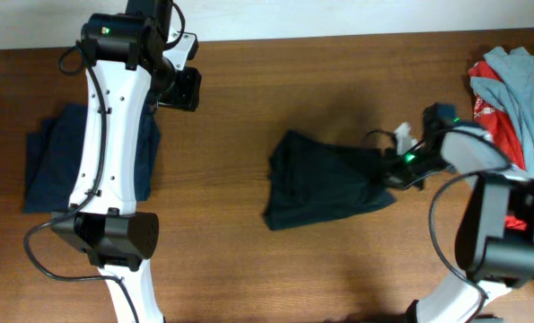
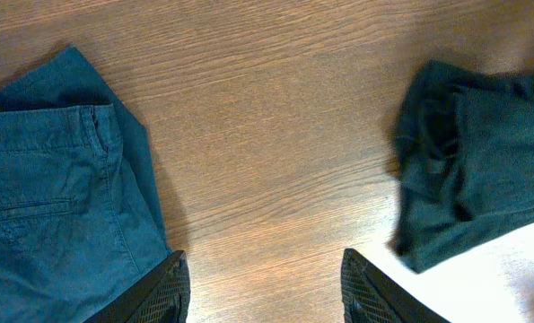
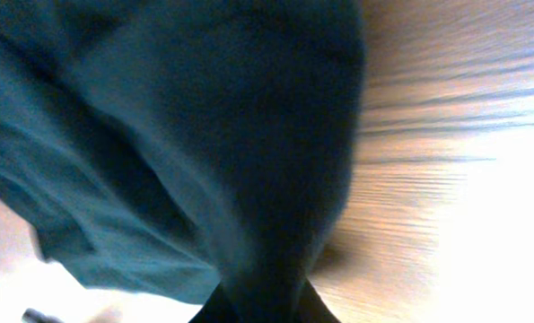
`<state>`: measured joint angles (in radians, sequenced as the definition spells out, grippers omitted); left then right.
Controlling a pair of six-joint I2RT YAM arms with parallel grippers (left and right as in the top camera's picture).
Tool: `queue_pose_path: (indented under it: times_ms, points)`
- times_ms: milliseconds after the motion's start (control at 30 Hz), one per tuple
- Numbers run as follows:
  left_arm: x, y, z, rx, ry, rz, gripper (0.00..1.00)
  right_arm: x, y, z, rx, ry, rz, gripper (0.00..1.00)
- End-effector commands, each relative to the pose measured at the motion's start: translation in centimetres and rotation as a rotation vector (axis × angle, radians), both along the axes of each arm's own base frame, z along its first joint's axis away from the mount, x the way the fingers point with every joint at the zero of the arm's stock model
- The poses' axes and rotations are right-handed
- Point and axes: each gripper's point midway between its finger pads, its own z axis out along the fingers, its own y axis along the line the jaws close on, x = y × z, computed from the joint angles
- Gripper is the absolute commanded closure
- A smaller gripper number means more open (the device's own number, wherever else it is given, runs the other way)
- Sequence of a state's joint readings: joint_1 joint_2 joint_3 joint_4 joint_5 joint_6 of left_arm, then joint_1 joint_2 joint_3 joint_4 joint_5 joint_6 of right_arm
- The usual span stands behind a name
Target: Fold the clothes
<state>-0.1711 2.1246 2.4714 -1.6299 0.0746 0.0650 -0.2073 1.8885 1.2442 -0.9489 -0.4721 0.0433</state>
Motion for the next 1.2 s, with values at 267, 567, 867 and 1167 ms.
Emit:
queue_pose_path:
  times_ms: [267, 567, 867, 1167]
  points:
    - [0.7, -0.1, 1.0, -0.011, -0.054, -0.017, 0.46, 1.9, 2.3, 7.5, -0.19, -0.152, 0.118, 0.91]
    - [0.7, -0.1, 1.0, -0.01, -0.053, -0.017, 0.46, 0.8, 11.7, 2.4, -0.307, -0.11, 0.419, 0.89]
    - [0.6, -0.1, 1.0, -0.01, -0.05, -0.017, 0.45, 0.6, 15.4, 0.2, -0.341, -0.131, 0.515, 0.5]
    - [0.6, 0.0, 1.0, -0.009, -0.046, -0.017, 0.45, 2.9, 13.3, 6.9, -0.319, -0.227, 0.41, 0.4]
